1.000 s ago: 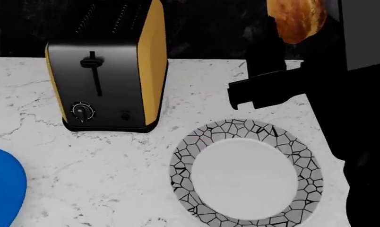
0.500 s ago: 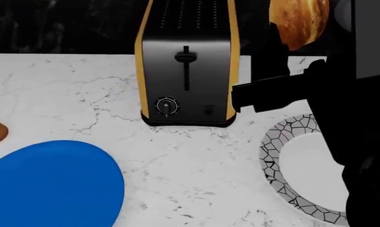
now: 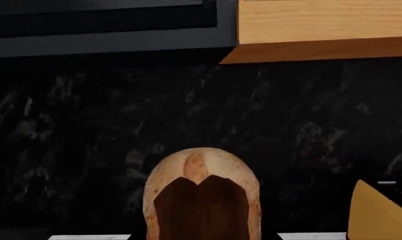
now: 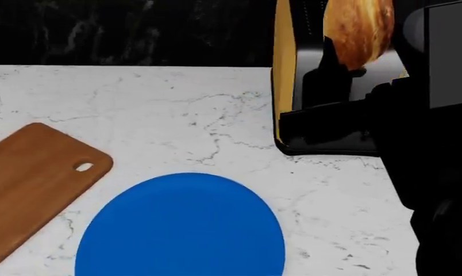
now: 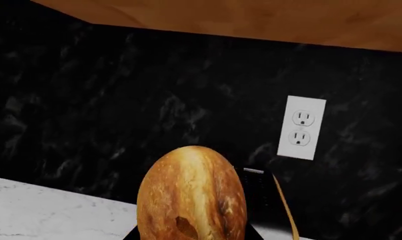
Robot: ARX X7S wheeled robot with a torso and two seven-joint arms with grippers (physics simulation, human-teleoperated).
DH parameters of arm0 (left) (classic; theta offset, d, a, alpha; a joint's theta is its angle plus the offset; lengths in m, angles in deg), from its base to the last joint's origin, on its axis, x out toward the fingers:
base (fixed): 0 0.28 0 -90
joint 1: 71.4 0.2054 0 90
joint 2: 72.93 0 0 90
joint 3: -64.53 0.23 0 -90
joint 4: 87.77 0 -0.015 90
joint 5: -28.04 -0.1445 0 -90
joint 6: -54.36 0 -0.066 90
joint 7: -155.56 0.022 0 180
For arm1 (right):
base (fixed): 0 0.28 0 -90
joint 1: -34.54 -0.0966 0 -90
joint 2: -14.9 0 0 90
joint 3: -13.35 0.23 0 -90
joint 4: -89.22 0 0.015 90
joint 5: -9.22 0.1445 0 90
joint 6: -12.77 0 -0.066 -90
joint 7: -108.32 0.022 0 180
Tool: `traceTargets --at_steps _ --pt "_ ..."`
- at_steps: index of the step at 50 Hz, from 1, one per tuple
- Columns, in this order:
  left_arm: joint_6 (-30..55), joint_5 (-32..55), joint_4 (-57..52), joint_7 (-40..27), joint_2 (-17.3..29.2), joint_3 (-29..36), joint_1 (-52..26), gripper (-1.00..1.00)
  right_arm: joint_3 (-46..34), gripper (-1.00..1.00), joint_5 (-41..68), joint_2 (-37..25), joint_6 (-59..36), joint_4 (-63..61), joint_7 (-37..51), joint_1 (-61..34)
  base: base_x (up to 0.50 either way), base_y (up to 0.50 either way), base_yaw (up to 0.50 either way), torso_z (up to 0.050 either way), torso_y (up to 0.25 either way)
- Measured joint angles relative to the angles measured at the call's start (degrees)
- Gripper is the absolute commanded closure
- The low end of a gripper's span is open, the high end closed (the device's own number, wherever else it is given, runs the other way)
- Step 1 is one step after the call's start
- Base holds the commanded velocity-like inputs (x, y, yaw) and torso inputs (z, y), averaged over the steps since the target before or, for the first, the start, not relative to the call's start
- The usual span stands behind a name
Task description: Place all breads on the cutting board.
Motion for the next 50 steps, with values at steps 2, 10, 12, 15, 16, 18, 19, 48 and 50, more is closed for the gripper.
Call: traceTargets --at_steps 2,10,12,15,16,18,19,48,50 --pt "0.0 -0.02 0.03 -0.03 -0.09 -0.02 0.02 1.0 -0.01 1.0 -0.07 0.04 0.13 -0.01 -0.11 0.15 0.0 0.5 0.0 0.0 0.0" --pt "0.5 -0.2 0.55 0.1 -0.88 -0.06 -0.31 1.0 0.02 1.0 -0.1 0.19 0.47 -0.04 -0.34 0.55 0.0 0.5 0.0 0.0 0.0" --pt "0.43 -0.3 0.59 0.12 -1.0 -0.05 -0.19 1.0 0.06 1.0 -0.1 0.19 0.6 -0.03 -0.41 0.68 0.0 0.5 0.0 0.0 0.0" --pt "0.38 -0.36 0.67 0.11 -1.16 -0.03 -0.04 1.0 0.11 1.0 -0.15 0.21 0.8 0.01 -0.55 0.88 0.0 0.5 0.0 0.0 0.0" --pt "0.42 -0.37 0.74 0.11 -1.24 -0.04 -0.06 1.0 0.12 1.0 -0.18 0.23 0.87 0.03 -0.61 0.95 0.0 0.5 0.0 0.0 0.0" --pt "0.51 -0.37 0.87 0.13 -1.43 -0.06 -0.14 1.0 0.13 1.0 -0.27 0.27 1.03 0.07 -0.71 1.1 0.0 0.5 0.0 0.0 0.0" --pt "0.57 -0.37 0.93 0.14 -1.53 -0.08 -0.19 1.0 0.14 1.0 -0.32 0.3 1.11 0.08 -0.76 1.19 0.0 0.5 0.0 0.0 0.0" --pt "0.85 -0.97 1.45 0.11 -2.72 -0.35 -0.01 1.0 -0.39 1.0 -1.91 1.26 2.09 0.33 -1.05 2.68 0.0 0.33 0.0 0.0 0.0" --pt "0.95 -0.98 1.49 0.11 -2.85 -0.35 -0.05 1.0 -0.32 1.0 -1.85 1.35 2.12 0.5 -0.85 2.65 0.0 0.0 0.0 0.0 0.0"
